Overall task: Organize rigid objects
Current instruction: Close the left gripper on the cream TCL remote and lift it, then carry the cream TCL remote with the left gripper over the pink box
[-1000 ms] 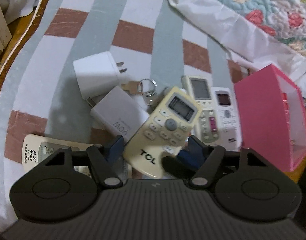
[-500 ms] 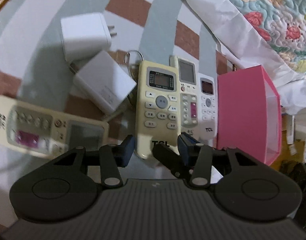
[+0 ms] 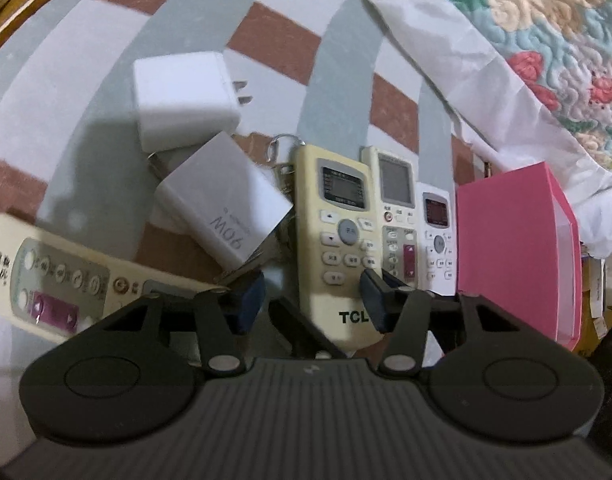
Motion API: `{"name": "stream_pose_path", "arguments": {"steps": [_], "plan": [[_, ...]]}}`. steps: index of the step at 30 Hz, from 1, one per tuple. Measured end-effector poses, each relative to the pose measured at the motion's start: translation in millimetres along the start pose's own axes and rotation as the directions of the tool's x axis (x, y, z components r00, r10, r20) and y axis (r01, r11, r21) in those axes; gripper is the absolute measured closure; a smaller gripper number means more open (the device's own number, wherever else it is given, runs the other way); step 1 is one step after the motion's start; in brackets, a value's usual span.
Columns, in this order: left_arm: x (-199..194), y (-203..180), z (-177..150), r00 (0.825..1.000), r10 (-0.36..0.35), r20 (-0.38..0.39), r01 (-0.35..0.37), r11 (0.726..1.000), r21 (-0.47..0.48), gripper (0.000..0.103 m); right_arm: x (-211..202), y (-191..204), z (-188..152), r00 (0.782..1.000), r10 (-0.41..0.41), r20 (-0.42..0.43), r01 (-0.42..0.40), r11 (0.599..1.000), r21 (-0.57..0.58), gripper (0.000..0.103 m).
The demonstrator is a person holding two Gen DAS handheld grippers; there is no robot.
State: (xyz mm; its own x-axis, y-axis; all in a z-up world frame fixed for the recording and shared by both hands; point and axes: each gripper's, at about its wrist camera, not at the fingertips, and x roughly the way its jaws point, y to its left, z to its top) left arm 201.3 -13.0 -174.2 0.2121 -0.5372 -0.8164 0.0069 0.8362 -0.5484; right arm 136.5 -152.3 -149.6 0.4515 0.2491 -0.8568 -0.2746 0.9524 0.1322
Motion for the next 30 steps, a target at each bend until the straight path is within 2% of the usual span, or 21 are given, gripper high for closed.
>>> {"name": "stream_pose_path", "arguments": {"steps": [6,12,19,30], "plan": [[-7,-13,-5,1.000,0.000,0.001,0.000,0.996,0.084,0.058,-15,1,-6,0.999,0.009,0.031,-0.009,1.000,0.018,0.035],[-29,-39,-19,0.998,0.019,0.061,-0.030,0.980,0.195,0.061,-40,10,-11,0.997,-0.003,0.076,0.007,0.999,-0.052,0.036],[-41,-47,-32,0.999,-0.022,0.046,0.013,0.982,0.191,0.061,-68,4,-26,0.992,-0.001,0.123,0.006,0.999,-0.036,0.036],[-83,-98,-63,0.986,-0.057,0.155,0.010,0.957,0.290,0.061,-131,-7,-24,0.975,-0.026,0.220,0.043,0.997,-0.071,0.036]]}}
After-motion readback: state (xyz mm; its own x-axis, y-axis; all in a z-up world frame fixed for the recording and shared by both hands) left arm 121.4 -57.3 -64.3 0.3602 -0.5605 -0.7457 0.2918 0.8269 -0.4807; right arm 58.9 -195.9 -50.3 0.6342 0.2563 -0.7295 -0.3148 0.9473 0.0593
